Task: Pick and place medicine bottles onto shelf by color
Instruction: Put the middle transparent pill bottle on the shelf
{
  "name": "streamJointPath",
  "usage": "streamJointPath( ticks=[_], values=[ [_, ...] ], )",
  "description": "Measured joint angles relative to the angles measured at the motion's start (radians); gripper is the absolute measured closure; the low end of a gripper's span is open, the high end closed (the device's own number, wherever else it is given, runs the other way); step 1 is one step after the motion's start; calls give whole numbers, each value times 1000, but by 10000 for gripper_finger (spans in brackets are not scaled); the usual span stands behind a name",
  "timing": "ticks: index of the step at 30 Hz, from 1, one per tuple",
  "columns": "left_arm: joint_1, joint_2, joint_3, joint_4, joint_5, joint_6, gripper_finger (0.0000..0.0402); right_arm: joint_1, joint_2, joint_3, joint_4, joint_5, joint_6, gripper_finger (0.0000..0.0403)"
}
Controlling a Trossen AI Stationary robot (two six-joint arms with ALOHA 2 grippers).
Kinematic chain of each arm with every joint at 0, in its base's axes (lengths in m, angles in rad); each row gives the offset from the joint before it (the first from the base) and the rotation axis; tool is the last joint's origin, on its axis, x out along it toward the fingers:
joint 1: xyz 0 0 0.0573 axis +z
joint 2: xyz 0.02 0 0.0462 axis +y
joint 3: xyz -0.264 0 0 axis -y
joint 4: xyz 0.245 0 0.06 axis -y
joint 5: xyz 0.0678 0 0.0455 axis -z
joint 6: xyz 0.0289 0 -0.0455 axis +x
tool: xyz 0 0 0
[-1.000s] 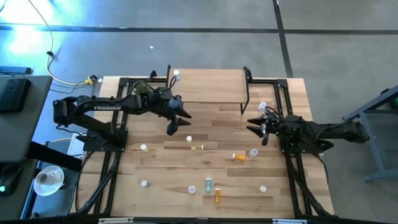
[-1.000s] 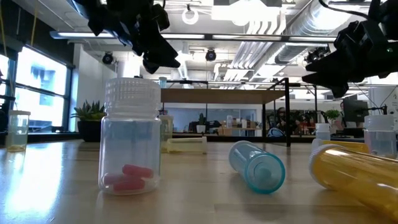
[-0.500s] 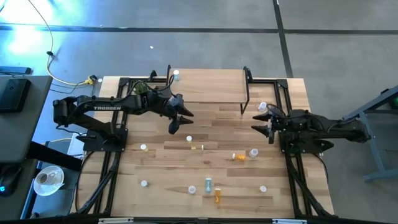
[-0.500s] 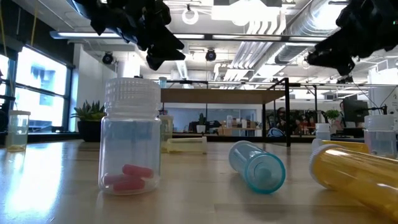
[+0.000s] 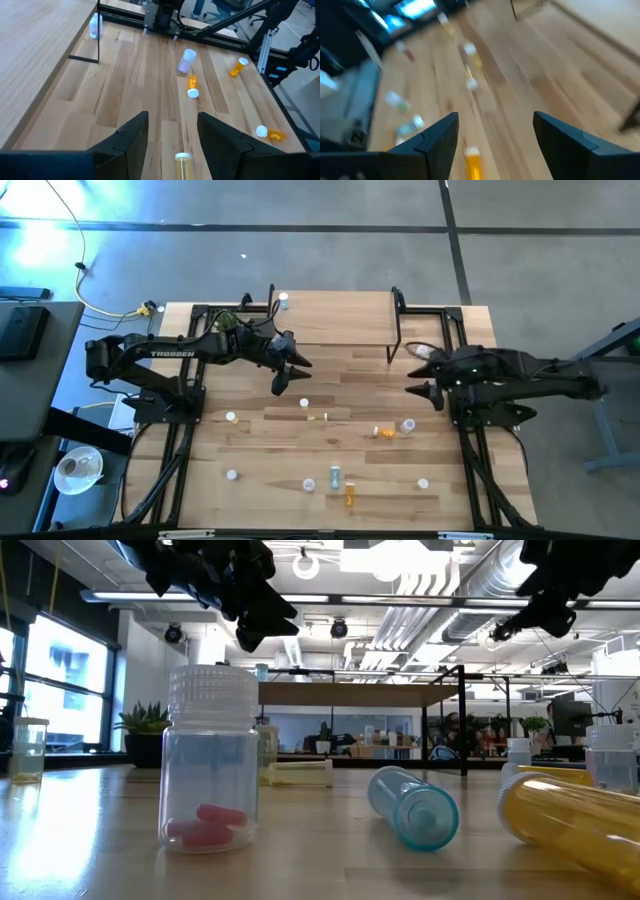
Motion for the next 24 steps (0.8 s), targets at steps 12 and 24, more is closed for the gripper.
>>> streamJointPath(
  ticks=[12, 24],
  values=[
    [0, 0, 0, -1, 0, 0, 243, 80, 229, 51, -172, -38, 353, 155],
    [0, 1, 0, -1, 0, 34, 243, 296, 380, 51, -170, -7, 653, 155]
  ],
)
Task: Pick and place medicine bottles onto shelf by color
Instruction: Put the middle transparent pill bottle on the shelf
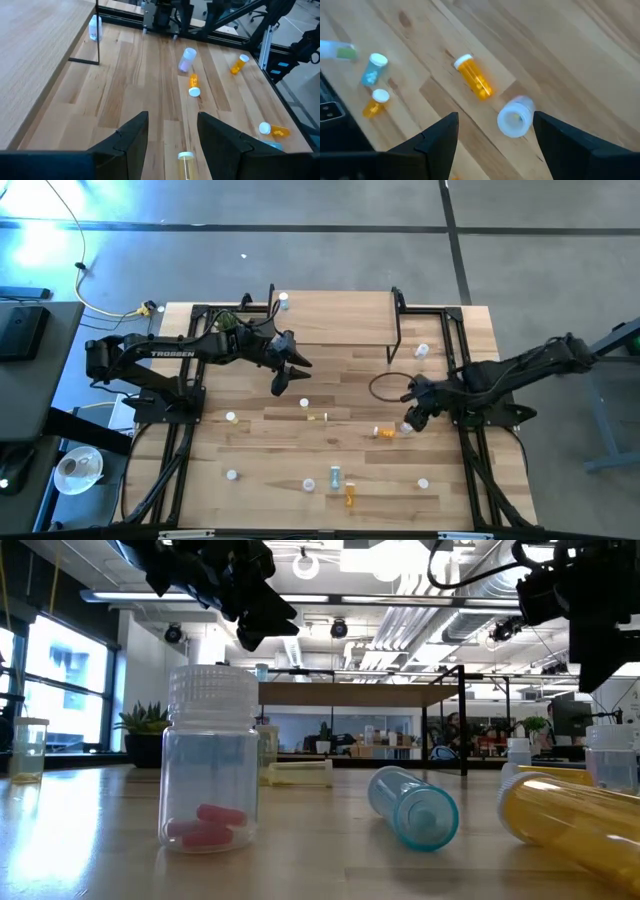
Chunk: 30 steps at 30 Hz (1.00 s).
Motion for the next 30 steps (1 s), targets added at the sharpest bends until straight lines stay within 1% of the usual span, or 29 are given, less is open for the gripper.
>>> streamJointPath(
  ticks=[4, 8, 19, 30],
  values=[
    [0, 0, 0, 0, 0, 0, 243, 47, 45, 0, 0, 34, 36, 155],
    [0, 0, 0, 0, 0, 0, 243, 77, 92, 0, 0, 79, 39, 155],
    [0, 0, 0, 0, 0, 0, 243, 120, 220, 0, 1, 83, 114, 155],
    [0, 0, 0, 0, 0, 0, 243, 130, 328, 0, 5, 94, 115, 155]
  ],
)
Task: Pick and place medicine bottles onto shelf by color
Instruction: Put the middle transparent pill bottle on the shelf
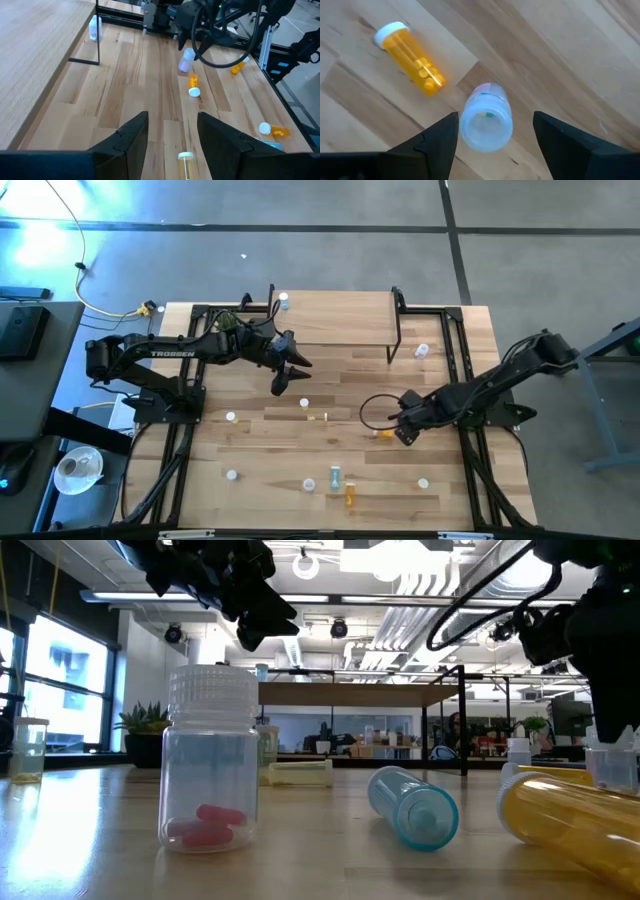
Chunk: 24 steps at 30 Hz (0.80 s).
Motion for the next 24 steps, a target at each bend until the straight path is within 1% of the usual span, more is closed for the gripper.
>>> streamJointPath(
  ticks=[2, 5, 13, 16, 20, 24],
  values=[
    [0, 0, 0, 0, 0, 0, 243, 0, 13, 0, 2, 2, 0, 158],
    [0, 0, 0, 0, 0, 0, 243, 0, 24, 0, 14, 3, 0, 175],
    [0, 0, 0, 0, 0, 0, 243, 0, 25, 1, 55, 3, -1, 254],
    [0, 0, 0, 0, 0, 0, 243, 0, 24, 2, 56, 4, -1, 277],
    [0, 0, 0, 0, 0, 3, 243, -1, 24, 5, 54, 4, 1, 283],
    [0, 0, 0, 0, 0, 25, 243, -1, 26, 48, 48, 9, 1, 272]
  ],
)
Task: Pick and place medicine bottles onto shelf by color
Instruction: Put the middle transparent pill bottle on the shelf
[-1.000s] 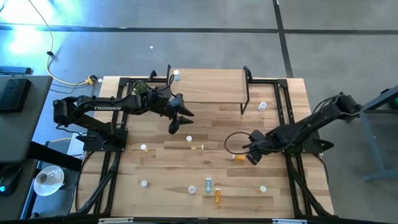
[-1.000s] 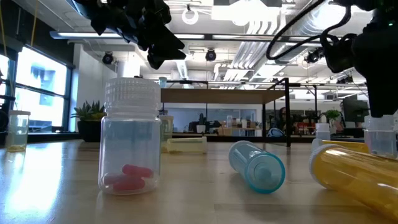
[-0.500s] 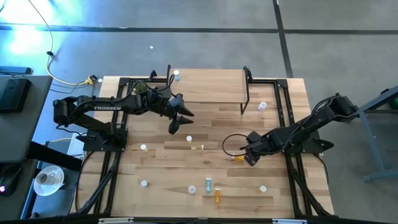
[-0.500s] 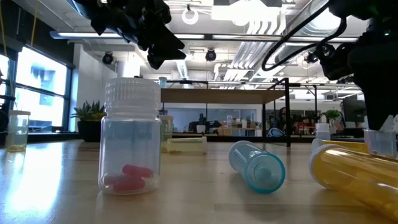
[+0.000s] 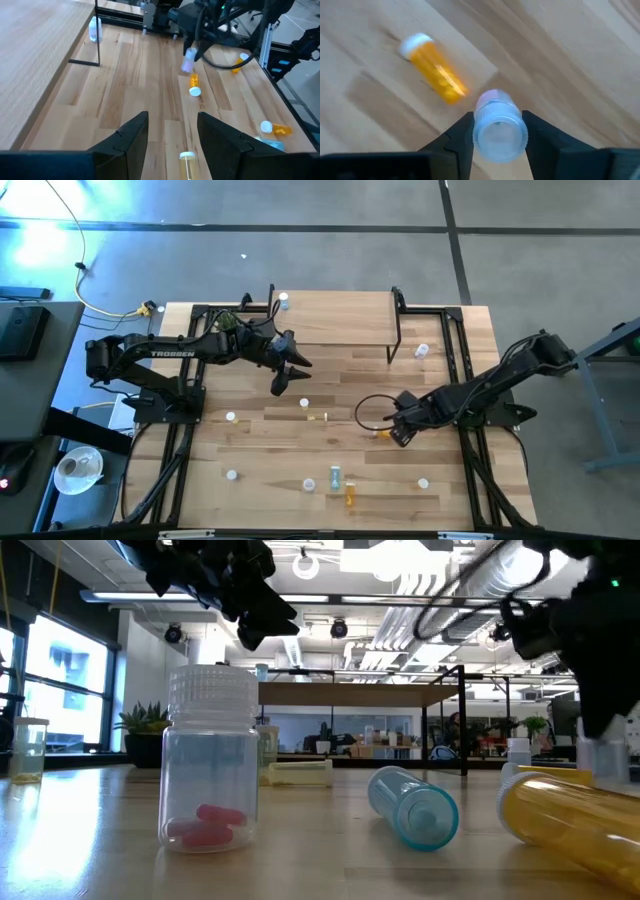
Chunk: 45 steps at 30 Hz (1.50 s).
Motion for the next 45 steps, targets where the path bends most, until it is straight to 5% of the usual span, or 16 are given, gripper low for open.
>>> streamJointPath(
  ticks=[11, 31, 45],
  values=[
    [0, 0, 0, 7, 0, 54, 243, -94, -1, 242, -124, 149, -128, 273],
    [0, 0, 0, 7, 0, 80, 243, -682, -1, 624, -161, 129, -784, 274],
    [0, 0, 0, 7, 0, 73, 243, -1008, 10, 836, -236, 128, -921, 274]
  ],
)
